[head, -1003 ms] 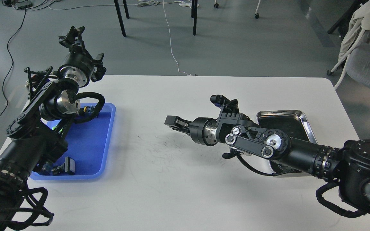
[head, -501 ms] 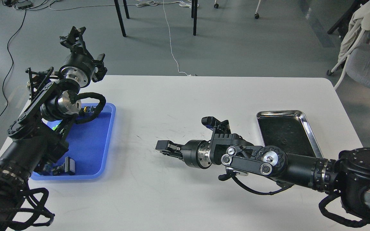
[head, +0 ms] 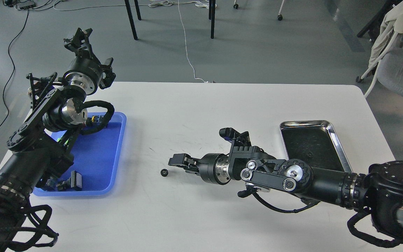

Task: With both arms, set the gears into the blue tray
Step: 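Release the gear on the table and lift the right gripper away, then swing the left gripper from the blue tray toward the black gear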

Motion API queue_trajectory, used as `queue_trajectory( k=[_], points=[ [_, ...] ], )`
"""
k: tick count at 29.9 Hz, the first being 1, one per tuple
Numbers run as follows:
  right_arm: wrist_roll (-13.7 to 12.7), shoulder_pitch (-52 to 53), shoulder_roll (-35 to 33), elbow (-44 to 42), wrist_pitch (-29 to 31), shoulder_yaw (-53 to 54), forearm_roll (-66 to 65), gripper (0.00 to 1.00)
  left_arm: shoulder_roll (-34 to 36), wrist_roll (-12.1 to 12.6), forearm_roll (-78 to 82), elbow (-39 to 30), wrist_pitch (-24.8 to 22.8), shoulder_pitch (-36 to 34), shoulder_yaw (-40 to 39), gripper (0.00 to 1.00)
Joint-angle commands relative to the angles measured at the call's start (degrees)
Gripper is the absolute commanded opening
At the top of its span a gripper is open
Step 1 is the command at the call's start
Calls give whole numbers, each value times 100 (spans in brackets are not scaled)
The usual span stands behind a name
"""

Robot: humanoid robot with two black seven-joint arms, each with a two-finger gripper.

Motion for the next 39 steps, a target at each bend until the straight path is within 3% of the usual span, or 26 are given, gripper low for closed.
queue_trajectory(
  k=[1,4,14,20,32,39],
  points=[
    [0,31,-1,-8,8,8,-6,86,-15,1,0,8,0,2,0,98],
    [-17,136,-1,-26,8,34,3,92,-15,1,9,8,0,2,0,98],
    [-35,690,-1,-87,105,807,310,94,-6,1,9,8,0,-15,0,98],
    [-35,656,-1,-122,114,2098,556,95,11,18,9,8,0,-6,96,98],
    [-26,-328,-1801,-149,430,4884,3068,95,406,80,9,-106,-18,-103,702,98],
    [-17,-1628,-2163,-149,913,6405,4458,96,889,80,18,-878,9,-138,1704,98]
  ],
)
